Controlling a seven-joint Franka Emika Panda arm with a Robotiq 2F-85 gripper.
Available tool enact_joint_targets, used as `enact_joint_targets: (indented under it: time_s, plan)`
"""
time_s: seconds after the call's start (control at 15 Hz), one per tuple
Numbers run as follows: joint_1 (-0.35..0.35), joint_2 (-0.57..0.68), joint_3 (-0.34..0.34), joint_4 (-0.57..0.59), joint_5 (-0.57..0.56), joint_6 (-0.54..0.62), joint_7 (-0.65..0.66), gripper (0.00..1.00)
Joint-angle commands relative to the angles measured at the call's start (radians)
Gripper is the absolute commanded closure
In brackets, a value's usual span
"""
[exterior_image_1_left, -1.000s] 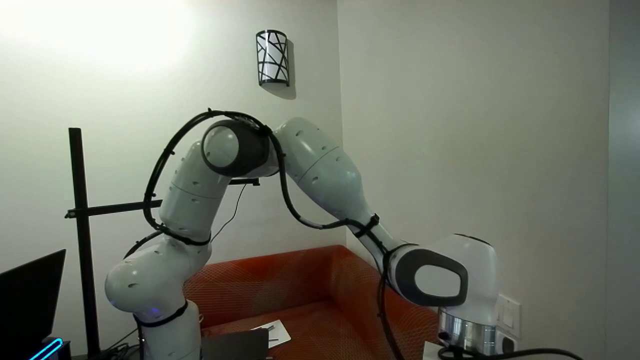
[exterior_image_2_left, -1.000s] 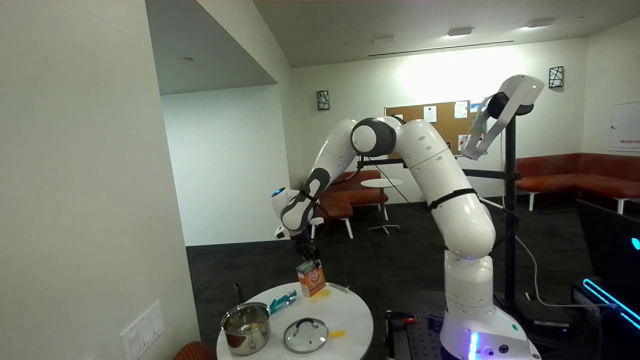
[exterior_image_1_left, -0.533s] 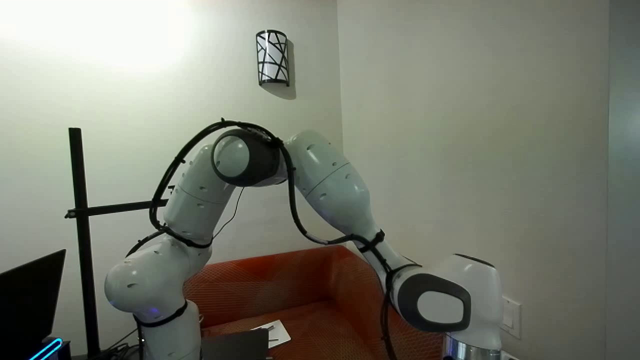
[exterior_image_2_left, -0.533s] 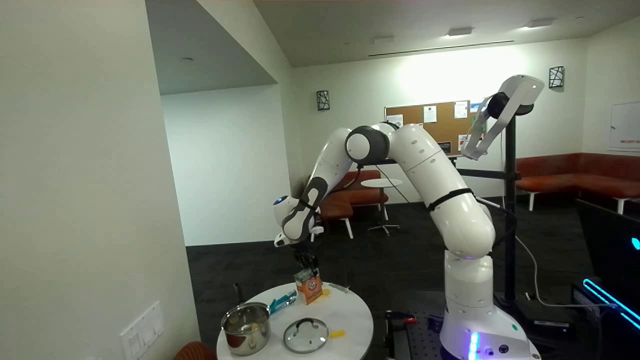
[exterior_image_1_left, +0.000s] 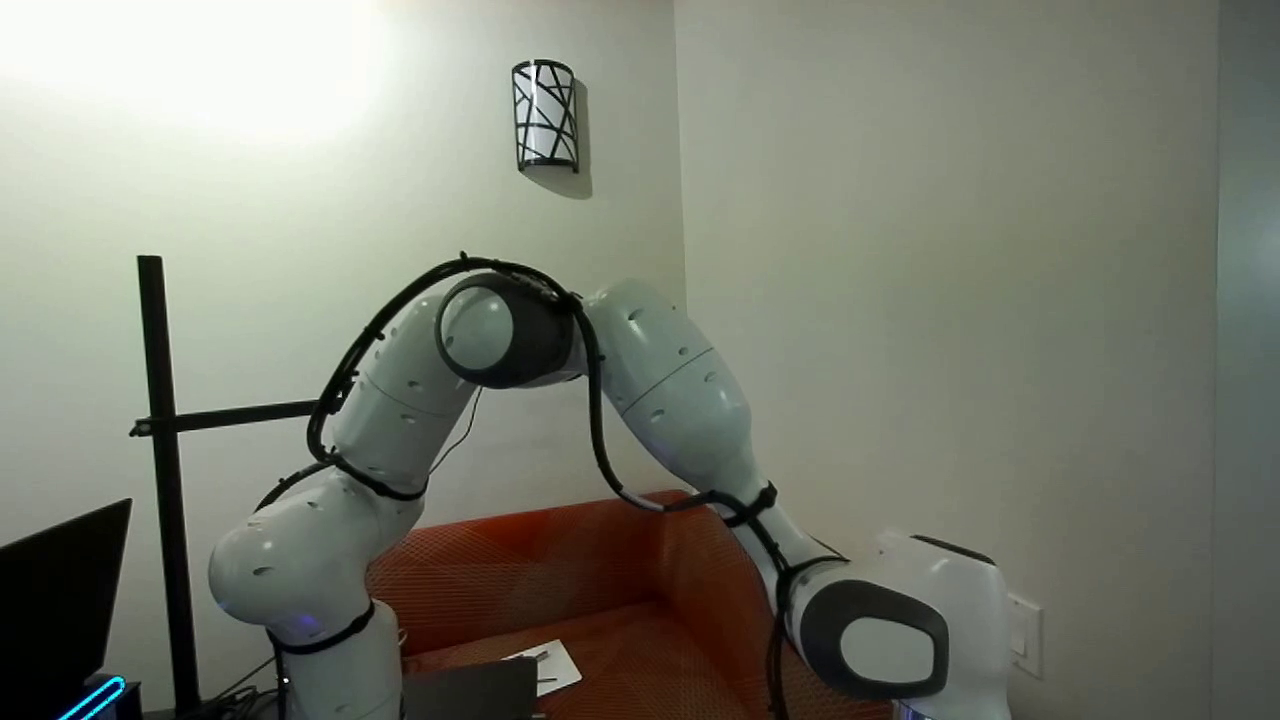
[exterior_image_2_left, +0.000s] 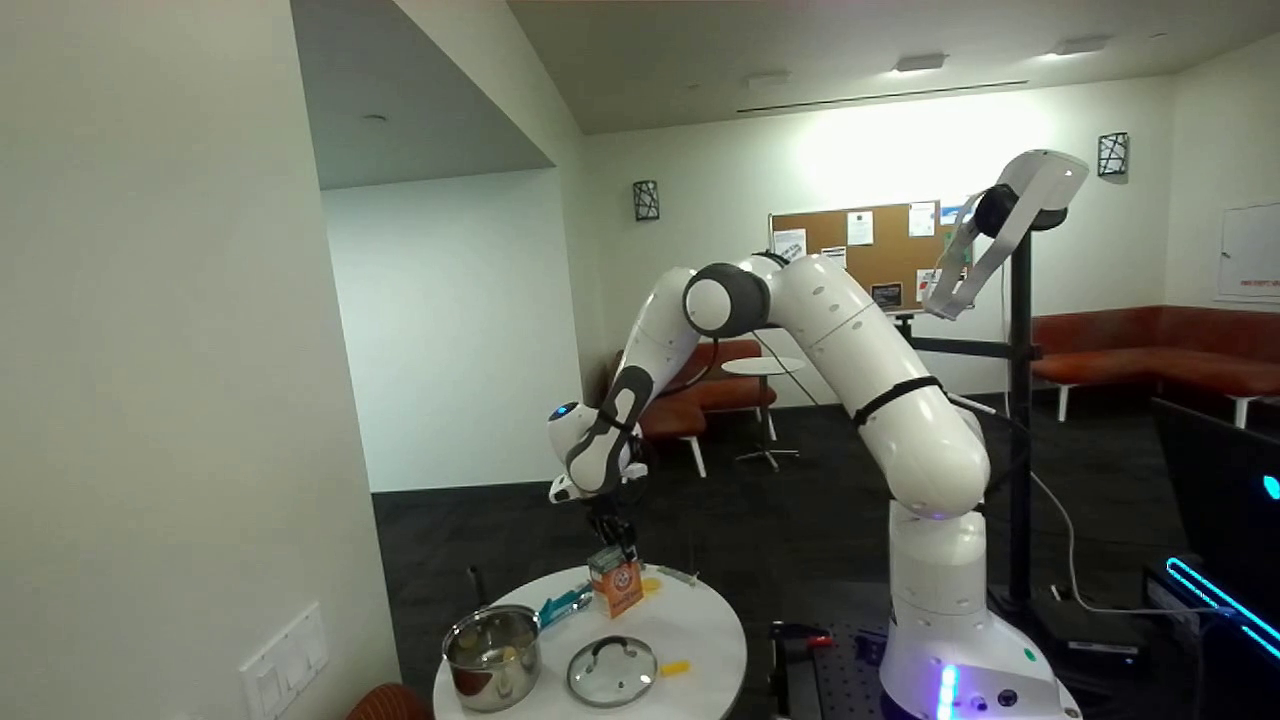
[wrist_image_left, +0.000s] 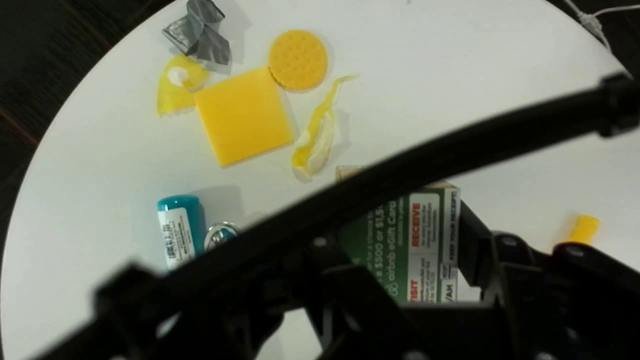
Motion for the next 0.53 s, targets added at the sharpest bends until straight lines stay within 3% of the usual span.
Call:
enact_joint_targets:
  time_s: [0.0, 0.47]
  plan:
    - [0.004, 0.022, -0.011, 0.028, -0.009, 0.025, 0.044, 0.7]
    - [-0.003, 0.072, -0.009, 0.051, -0.006, 0.055, 0.108, 0.7]
